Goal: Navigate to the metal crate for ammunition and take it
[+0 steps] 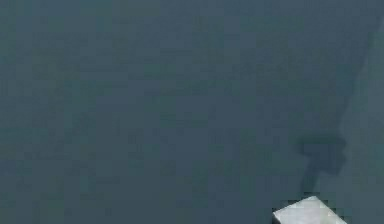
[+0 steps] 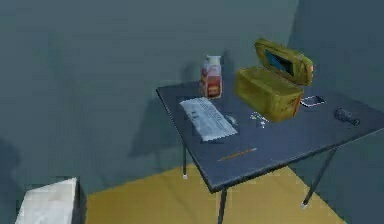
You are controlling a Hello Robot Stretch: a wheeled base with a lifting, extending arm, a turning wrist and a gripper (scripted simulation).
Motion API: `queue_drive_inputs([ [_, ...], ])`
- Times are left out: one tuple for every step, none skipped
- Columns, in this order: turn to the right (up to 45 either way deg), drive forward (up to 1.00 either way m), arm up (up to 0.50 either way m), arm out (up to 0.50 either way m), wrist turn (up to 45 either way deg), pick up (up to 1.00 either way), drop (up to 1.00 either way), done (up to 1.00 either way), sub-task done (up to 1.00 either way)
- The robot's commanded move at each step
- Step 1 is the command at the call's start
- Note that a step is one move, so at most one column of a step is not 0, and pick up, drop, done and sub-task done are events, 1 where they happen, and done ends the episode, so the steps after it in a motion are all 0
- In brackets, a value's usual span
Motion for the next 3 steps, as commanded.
queue_drive_inputs([
  [45.0, 0.0, 0.0, 0.0, 0.0, 0.0, 0.0, 0.0, 0.0],
  [6.0, 0.0, 0.0, 0.0, 0.0, 0.0, 0.0, 0.0, 0.0],
  [3.0, 0.0, 0.0, 0.0, 0.0, 0.0, 0.0, 0.0, 0.0],
])
